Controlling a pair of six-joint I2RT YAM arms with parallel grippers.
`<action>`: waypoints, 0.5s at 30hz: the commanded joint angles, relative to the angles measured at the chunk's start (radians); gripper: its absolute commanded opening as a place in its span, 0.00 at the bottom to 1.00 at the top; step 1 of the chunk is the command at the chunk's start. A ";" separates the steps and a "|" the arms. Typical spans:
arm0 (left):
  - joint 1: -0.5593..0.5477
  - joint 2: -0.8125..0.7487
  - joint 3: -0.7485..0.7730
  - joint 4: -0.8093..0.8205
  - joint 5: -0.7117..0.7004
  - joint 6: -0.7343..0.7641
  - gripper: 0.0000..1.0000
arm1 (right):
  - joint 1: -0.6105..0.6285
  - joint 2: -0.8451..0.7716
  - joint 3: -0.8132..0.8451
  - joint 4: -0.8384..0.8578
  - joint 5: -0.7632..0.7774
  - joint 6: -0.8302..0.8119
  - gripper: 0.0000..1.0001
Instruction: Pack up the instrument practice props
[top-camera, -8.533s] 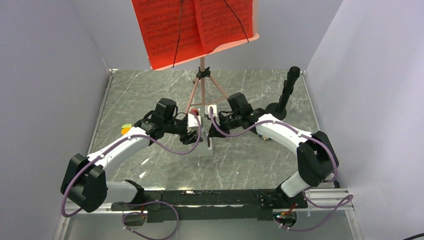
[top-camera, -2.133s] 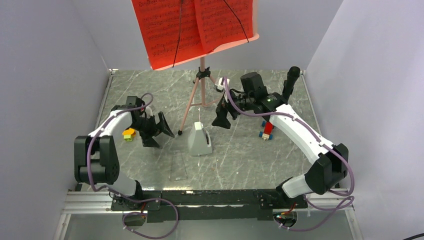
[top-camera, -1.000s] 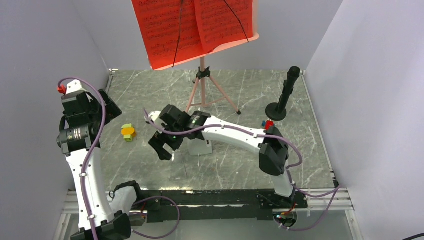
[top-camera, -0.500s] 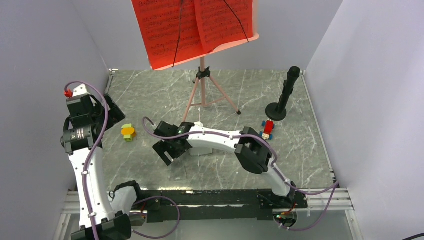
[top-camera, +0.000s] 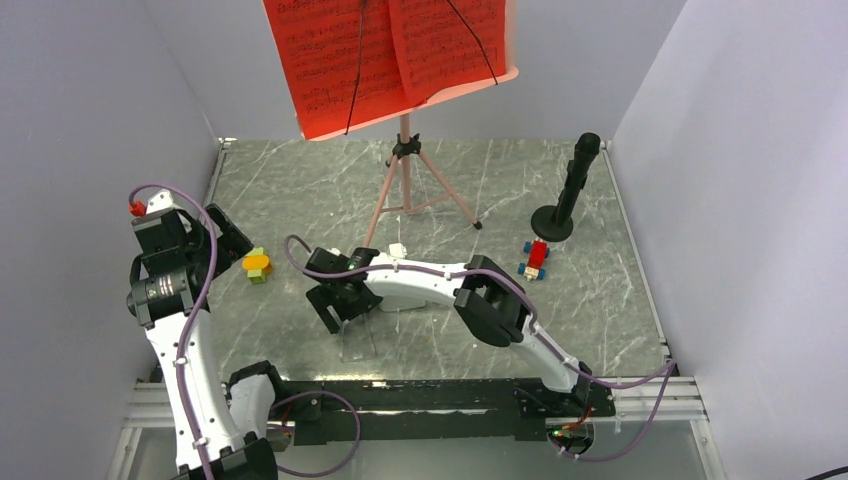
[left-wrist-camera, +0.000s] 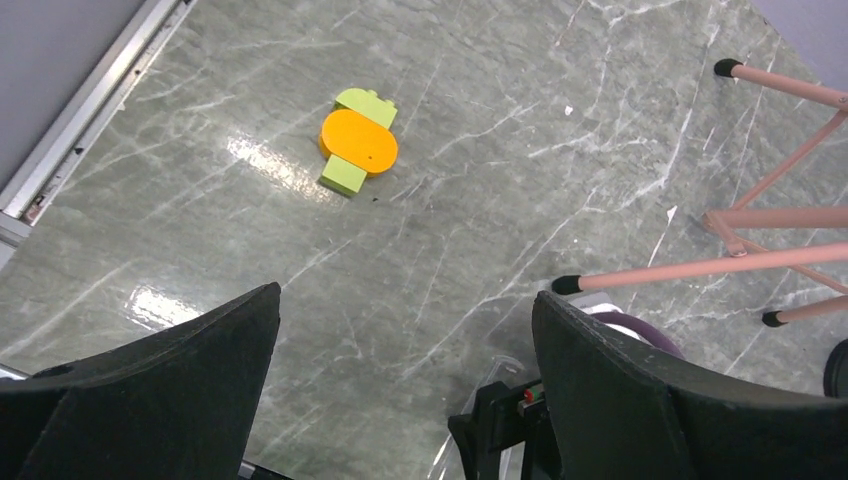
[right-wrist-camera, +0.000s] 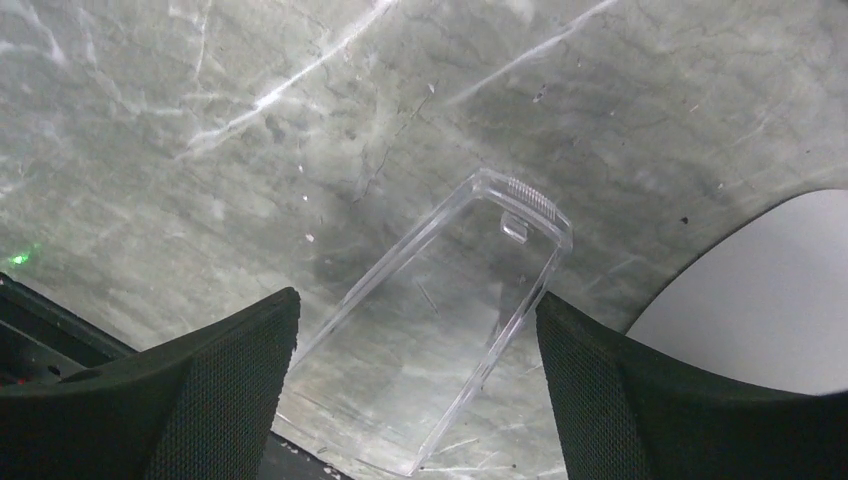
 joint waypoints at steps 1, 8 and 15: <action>0.019 -0.003 0.003 0.026 0.065 -0.037 0.99 | 0.000 0.042 0.050 -0.013 -0.003 0.025 0.86; 0.038 0.029 0.012 0.034 0.081 -0.039 0.99 | 0.007 0.061 0.051 0.011 -0.035 -0.153 0.68; 0.045 0.087 0.046 0.065 0.131 -0.036 0.99 | 0.004 -0.023 -0.096 0.087 -0.157 -0.475 0.53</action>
